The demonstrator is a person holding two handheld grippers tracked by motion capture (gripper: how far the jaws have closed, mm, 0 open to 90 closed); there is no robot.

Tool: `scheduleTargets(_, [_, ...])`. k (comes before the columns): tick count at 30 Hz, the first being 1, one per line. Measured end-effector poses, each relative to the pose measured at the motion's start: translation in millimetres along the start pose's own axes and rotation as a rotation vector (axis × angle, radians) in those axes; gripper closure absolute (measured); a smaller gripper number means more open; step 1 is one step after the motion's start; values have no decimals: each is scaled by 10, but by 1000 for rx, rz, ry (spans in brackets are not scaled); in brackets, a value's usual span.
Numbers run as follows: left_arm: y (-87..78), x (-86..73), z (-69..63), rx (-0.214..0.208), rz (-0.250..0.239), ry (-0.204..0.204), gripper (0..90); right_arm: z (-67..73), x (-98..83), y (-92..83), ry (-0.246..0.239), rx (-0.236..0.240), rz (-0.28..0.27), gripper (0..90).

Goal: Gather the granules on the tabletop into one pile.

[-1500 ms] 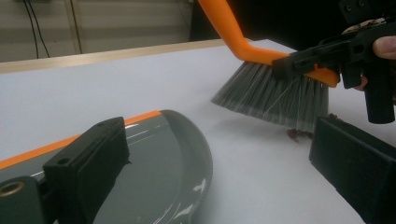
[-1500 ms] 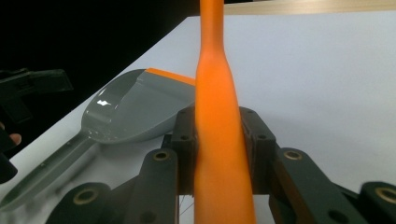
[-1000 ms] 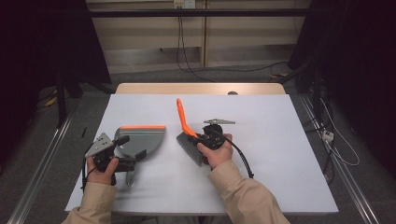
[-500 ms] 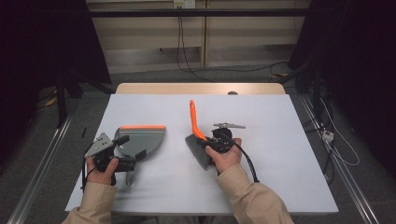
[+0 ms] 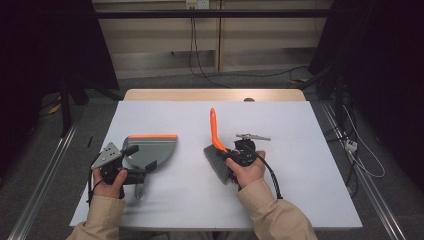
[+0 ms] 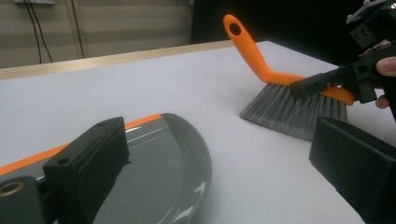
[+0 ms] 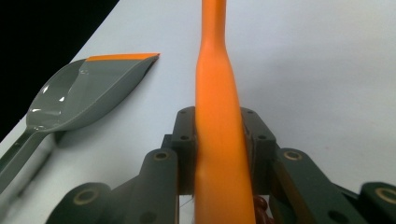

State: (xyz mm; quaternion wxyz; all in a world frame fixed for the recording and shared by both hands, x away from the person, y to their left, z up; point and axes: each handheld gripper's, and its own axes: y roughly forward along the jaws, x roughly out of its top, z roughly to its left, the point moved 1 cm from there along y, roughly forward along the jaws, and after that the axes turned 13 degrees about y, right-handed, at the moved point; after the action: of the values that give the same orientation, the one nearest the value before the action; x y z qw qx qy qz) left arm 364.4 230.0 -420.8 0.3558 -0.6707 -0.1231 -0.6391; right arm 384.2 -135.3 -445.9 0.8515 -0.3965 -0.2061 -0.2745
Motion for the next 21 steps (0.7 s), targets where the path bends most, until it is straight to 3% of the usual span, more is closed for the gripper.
scheduleTargets(12, [4, 2, -6, 0, 2, 1, 43, -43, 15, -82, 0, -1, 4, 713])
scheduleTargets(17, [8, 2, -6, -1, 3, 2, 43, -39, 41, -105, 40, 45, 0, 713])
scheduleTargets(21, [8, 0, -3, 1, 1, -2, 43, 19, 113, -138, 38, 66, -14, 713])
